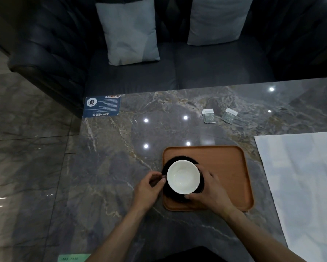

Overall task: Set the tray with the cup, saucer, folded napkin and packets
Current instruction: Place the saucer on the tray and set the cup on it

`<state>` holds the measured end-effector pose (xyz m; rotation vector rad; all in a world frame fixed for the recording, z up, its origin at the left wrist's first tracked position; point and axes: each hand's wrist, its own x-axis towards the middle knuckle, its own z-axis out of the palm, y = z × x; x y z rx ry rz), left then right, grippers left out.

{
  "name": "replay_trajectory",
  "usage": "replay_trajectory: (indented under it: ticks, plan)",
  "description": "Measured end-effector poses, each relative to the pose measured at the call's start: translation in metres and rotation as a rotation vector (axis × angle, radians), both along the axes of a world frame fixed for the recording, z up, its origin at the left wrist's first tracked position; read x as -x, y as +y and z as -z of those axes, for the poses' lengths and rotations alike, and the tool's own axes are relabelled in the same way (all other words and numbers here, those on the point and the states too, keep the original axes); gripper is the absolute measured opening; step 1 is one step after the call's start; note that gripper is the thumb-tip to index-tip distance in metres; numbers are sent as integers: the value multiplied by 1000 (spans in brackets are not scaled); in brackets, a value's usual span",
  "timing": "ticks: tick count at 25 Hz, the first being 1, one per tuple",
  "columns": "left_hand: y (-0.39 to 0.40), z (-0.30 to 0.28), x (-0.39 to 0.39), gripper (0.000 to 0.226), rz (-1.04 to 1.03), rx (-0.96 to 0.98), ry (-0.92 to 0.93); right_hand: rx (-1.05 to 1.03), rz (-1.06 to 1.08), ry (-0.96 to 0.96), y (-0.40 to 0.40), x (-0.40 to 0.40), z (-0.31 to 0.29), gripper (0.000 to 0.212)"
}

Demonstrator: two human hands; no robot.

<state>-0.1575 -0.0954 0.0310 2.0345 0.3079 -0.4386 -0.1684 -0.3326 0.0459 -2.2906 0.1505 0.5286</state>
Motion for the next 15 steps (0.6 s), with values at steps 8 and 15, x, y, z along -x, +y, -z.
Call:
replay_trajectory:
  ticks: [8, 15]
  plan:
    - [2, 3, 1, 16, 2, -1, 9, 2, -2, -14, 0, 2, 4, 103]
    - [-4, -10, 8, 42, -73, 117, 107, -60, 21, -41, -7, 3, -1, 112]
